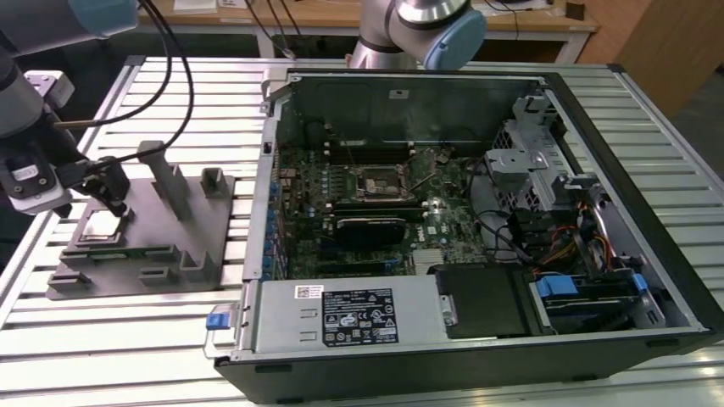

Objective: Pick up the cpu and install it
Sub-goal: 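Pick up the cpu and move it towards the insertion slot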

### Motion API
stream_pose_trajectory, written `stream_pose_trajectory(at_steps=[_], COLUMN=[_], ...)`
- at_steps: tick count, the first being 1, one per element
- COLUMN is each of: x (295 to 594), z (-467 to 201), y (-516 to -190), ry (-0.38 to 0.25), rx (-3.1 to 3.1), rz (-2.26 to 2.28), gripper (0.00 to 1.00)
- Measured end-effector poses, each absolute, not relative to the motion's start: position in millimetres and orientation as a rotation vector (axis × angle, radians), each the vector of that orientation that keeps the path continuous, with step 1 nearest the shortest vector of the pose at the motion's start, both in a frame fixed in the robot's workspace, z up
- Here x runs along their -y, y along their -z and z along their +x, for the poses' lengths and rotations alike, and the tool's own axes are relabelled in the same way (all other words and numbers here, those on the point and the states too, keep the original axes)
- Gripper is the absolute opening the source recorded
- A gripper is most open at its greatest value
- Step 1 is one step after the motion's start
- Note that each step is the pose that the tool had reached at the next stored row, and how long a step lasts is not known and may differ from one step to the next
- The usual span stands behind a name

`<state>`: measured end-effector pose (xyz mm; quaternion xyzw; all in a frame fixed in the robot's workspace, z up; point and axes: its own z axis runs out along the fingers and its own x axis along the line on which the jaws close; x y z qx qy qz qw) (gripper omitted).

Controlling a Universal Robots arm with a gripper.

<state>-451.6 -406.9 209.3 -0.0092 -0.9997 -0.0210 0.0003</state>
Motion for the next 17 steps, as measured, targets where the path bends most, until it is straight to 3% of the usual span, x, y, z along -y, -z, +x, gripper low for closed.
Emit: stream_pose_trajectory(at_steps=[17], x=[407], z=[-453], y=[-190], ry=[0.066], rx=[3.140], rz=[-0.029], gripper=[0.76])
